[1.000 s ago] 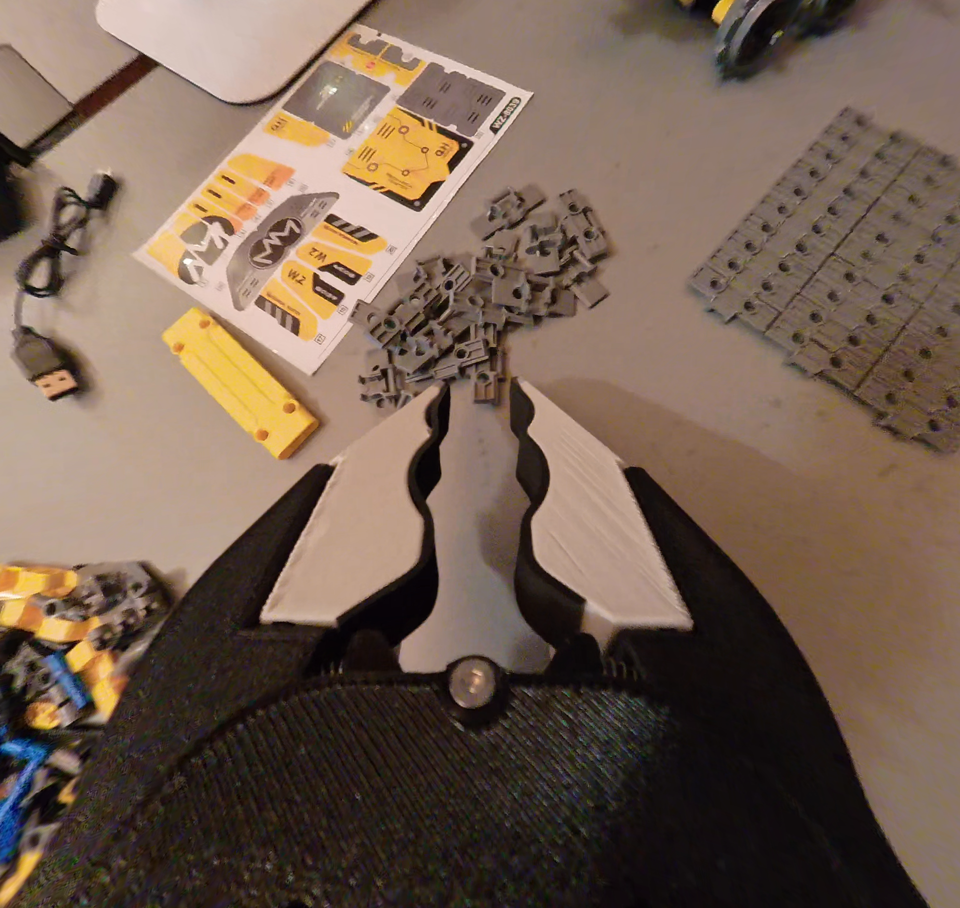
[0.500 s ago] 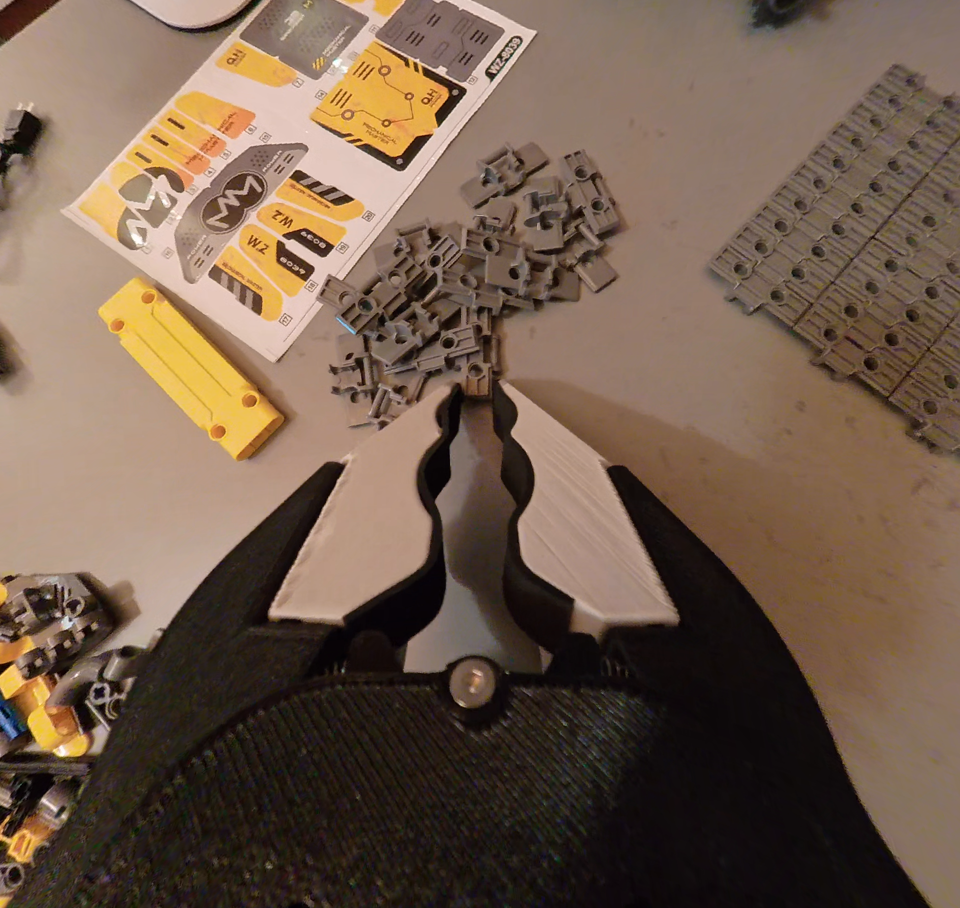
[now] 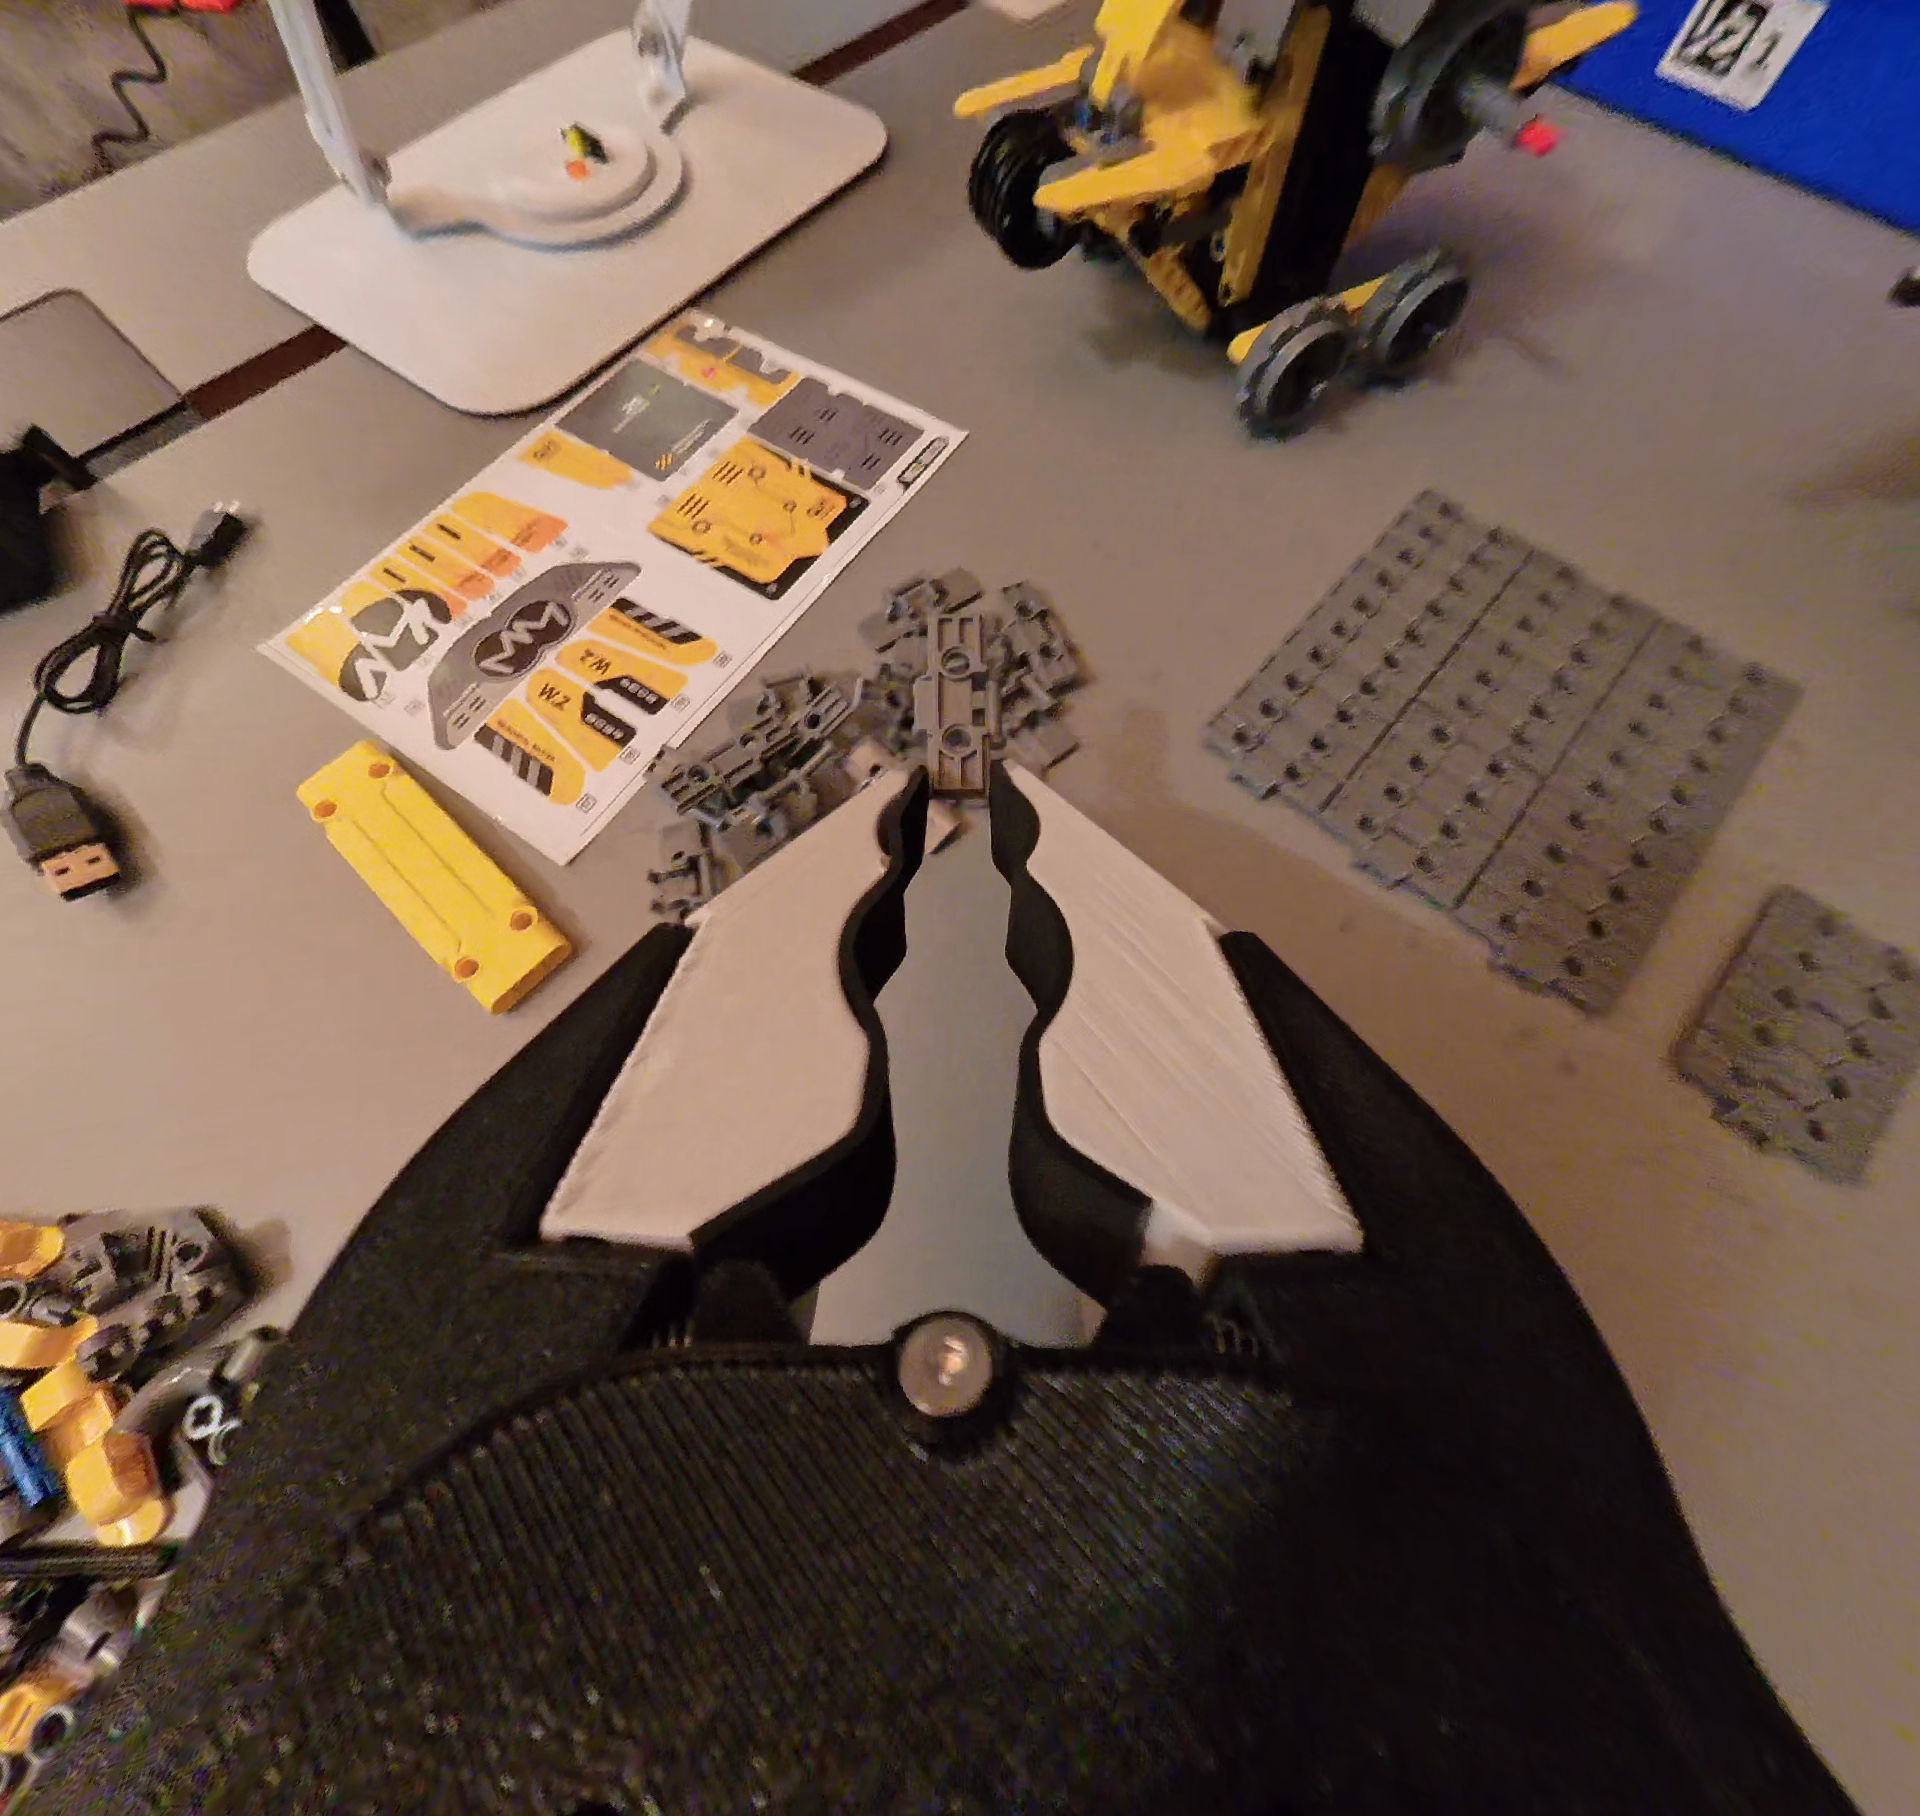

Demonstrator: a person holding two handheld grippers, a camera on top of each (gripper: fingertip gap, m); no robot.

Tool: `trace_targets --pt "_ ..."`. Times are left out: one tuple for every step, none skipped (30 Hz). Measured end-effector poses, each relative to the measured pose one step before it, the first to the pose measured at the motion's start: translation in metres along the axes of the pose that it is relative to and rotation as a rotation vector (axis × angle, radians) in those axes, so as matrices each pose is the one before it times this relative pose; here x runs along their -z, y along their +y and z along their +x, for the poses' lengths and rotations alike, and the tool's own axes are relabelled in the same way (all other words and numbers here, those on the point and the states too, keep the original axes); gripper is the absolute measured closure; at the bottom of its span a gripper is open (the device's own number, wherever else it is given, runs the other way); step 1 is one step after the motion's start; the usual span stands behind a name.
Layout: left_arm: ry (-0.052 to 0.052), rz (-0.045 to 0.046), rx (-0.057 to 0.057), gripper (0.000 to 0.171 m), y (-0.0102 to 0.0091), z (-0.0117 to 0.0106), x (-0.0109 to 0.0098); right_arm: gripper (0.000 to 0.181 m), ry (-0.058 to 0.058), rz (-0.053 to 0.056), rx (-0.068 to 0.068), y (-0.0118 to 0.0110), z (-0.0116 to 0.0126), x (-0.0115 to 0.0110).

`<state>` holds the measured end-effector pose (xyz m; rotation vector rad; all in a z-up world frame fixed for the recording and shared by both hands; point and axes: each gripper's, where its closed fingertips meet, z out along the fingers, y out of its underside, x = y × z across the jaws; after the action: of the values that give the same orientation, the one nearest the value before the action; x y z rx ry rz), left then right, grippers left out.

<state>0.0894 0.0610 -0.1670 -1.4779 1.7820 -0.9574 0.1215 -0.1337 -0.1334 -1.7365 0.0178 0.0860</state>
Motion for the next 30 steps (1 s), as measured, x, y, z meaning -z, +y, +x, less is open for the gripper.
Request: trace_targets --pt "0.0071 0.01025 -0.0048 0.163 -0.00306 0.00601 0.00172 0.139 0.0000 0.0016 -0.0017 -0.00017 0.00017 0.00030" --pt "0.0099 0.00585 -0.0081 0.162 -0.00252 0.00841 0.00126 0.139 0.0001 0.0016 -0.0011 -0.00019 0.00012 0.00019" --pt "0.0145 0.00200 -0.0112 0.162 -0.00210 0.01138 0.00087 0.139 0.0007 0.0015 -0.0008 -0.00019 0.00023 0.00010" --pt "0.0165 0.00099 -0.0140 0.162 -0.00212 0.01367 0.00061 0.139 0.0006 0.0009 -0.0011 -0.00011 0.00020 0.00014" --pt "0.0218 0.00134 -0.0146 0.162 -0.00240 0.01647 0.00019 0.139 0.0004 0.0010 -0.0012 -0.00023 0.00015 0.00015" --pt "0.0307 -0.00022 -0.0168 0.162 -0.00235 0.01914 -0.00064 0.139 0.0009 0.0012 -0.0013 -0.00014 0.00033 0.00022" --pt "0.0373 -0.00251 -0.0175 0.162 -0.00213 0.02124 -0.00176 0.139 0.0009 0.0013 -0.0014 -0.00017 0.00033 0.00012" --pt "0.0450 -0.00334 -0.0169 0.162 -0.00206 0.02284 -0.00320 0.139 0.0004 0.0013 -0.0014 -0.00016 0.00014 0.00012" --pt "0.0536 -0.00551 -0.0154 0.162 -0.00160 0.02408 -0.00491 0.139 0.0003 0.0011 -0.0013 -0.00014 0.00024 0.00013" --pt "0.0547 -0.00883 -0.0148 0.162 -0.00068 0.02360 -0.00682 0.139 0.0001 0.0010 -0.0008 -0.00011 0.00005 0.00013" --pt "0.0452 -0.01957 -0.0140 0.162 0.00170 0.02042 -0.00854 0.139 0.0001 0.0008 0.0000 -0.00009 0.00001 0.00005" --pt "0.0274 -0.03436 -0.0159 0.162 0.00448 0.01560 -0.00920 0.139 0.0005 0.0009 0.0009 -0.00008 -0.00008 0.00013" --pt "0.0040 -0.03952 -0.0202 0.162 0.00556 0.00991 -0.00850 0.139 0.0008 0.0013 0.0015 -0.00012 0.00001 0.00020" --pt "-0.0230 -0.03821 -0.0230 0.162 0.00535 0.00377 -0.00729 0.139 0.0011 0.0016 0.0012 -0.00016 -0.00006 0.00017" --pt "-0.0352 -0.03495 -0.0218 0.162 0.00491 0.00065 -0.00579 0.139 0.0015 0.0018 0.0004 -0.00019 0.00023 0.00027" --pt "-0.0229 -0.02456 -0.0150 0.162 0.00301 0.00116 -0.00433 0.139 0.0011 0.0019 -0.0010 -0.00022 0.00027 0.00027" --pt "-0.0072 -0.01211 -0.0025 0.161 0.00105 0.00217 -0.00295 0.139 -0.0004 0.0015 -0.0021 -0.00020 0.00018 0.00020" --pt "0.0015 -0.00588 0.0062 0.162 0.00025 0.00207 -0.00216 0.139 -0.0007 0.0011 -0.0021 -0.00015 0.00014 0.00014" --pt "-0.0014 -0.00849 0.0075 0.161 0.00092 0.00081 -0.00147 0.139 -0.0006 0.0005 -0.0017 -0.00008 0.00010 0.00007" --pt "-0.0077 -0.01043 0.0057 0.162 0.00146 -0.00075 -0.00096 0.139 -0.0003 0.0004 -0.0009 0.00003 0.00010 -0.00003" --pt "-0.0073 -0.01152 0.0059 0.162 0.00205 -0.00097 -0.00074 0.139 0.0001 0.0004 -0.0001 -0.00014 0.00000 0.00008" --pt "-0.0043 -0.01177 0.0061 0.162 0.00227 -0.00059 -0.00055 0.139 0.0002 0.0001 0.0001 0.00009 -0.00005 -0.00003" --pt "0.0006 -0.00754 0.0051 0.162 0.00184 0.00022 -0.00054 0.139 0.0000 -0.0003 -0.0001 -0.00005 -0.00002 0.00004" --pt "0.0084 -0.00302 0.0053 0.161 0.00137 0.00155 -0.00041 0.139 -0.0002 -0.0009 -0.0004 0.00019 0.00006 -0.00014" --pt "0.0132 -0.00066 0.0066 0.159 0.00105 0.00248 -0.00040 0.139 -0.0002 -0.0010 -0.0009 0.00010 0.00012 -0.00012" --pt "0.0147 -0.00203 0.0078 0.157 0.00109 0.00288 -0.00043 0.139 0.0001 -0.0006 -0.0014 0.00005 0.00011 -0.00005" --pt "0.0128 -0.00251 0.0067 0.155 0.00112 0.00266 -0.00030 0.139 0.0005 -0.0002 -0.0019 0.00000 0.00033 0.00003" --pt "0.0137 0.00070 0.0037 0.153 0.00045 0.00305 -0.00020 0.139 0.0011 0.0006 -0.0024 -0.00011 0.00048 0.00008" --pt "0.0134 0.00282 0.0040 0.151 -0.00012 0.00303 -0.00006 0.139 0.0015 0.0013 -0.0021 -0.00018 0.00056 0.00022" --pt "0.0149 0.00566 0.0002 0.149 -0.00083 0.00334 0.00010 0.139 0.0022 0.0017 -0.0005 -0.00032 0.00056 0.00020"
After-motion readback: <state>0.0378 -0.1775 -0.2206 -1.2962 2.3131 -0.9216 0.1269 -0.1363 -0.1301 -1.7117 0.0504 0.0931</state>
